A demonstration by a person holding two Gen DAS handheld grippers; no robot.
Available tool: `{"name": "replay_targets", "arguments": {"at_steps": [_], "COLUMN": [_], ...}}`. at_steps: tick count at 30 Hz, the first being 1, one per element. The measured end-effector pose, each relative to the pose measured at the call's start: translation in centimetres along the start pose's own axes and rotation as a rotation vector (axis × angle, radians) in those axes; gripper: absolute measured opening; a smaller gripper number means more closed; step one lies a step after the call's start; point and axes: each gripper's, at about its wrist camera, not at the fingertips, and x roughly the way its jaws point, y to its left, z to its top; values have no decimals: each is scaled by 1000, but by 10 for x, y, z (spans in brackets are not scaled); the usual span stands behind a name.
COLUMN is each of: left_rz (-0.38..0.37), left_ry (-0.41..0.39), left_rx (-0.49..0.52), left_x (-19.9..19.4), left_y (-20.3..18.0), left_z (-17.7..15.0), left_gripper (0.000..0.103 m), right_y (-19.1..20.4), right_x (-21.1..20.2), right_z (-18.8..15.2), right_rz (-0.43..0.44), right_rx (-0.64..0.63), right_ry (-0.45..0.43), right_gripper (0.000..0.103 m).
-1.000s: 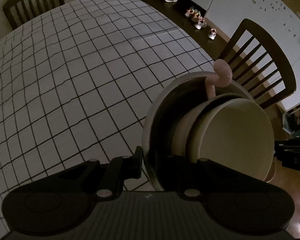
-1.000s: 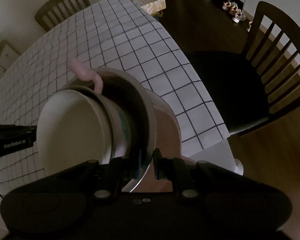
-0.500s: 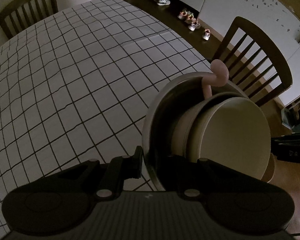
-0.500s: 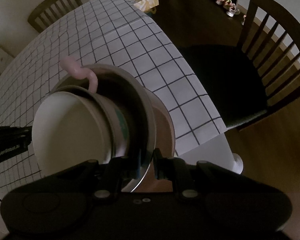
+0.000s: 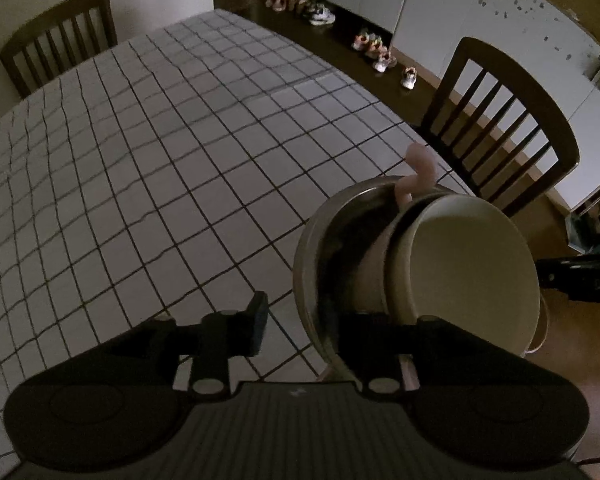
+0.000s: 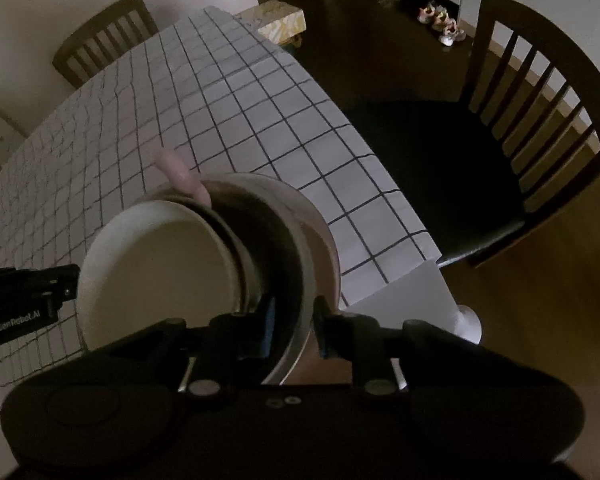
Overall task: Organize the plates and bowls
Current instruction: 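Carry the nested bowls with both grippers toward the stacked plates, then lower the nested bowls onto the stacked plates and open both grippers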
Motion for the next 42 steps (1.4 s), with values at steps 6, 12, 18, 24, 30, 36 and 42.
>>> {"name": "replay_targets", "arguments": {"at_steps": [6, 12, 18, 24, 30, 36, 42], "left_rz": [-10, -22, -25, -48, -70, -57, -72], "left_ry": [-65, -156, -247, -324, -394, -422, -443], "left_rx": [12, 27, 51, 81, 131, 147, 132], "left_x": [-28, -64, -99, -125, -144, -152, -159], "left_y": [-1, -2, -4, -8, -14, -19, -17], "left_z": [-11, -26, -46, -67, -91, -105, -115], "left_gripper": [43, 59, 70, 78, 81, 103, 103], "right_y": [9, 28, 49, 57, 59, 58, 56], "right_x": [-30, -66, -99, -116, -130, -141, -147], "right_z": [-13, -33, -61, -83, -106, -124, -137], "right_rz": [-9, 28, 37, 53, 72, 89, 92], "right_rx": [-50, -126, -201, -213, -195, -170, -142], "right_ry": [-98, -205, -345, -423, -494, -565, -601], "right_gripper": [32, 46, 71, 85, 97, 102, 103]}}
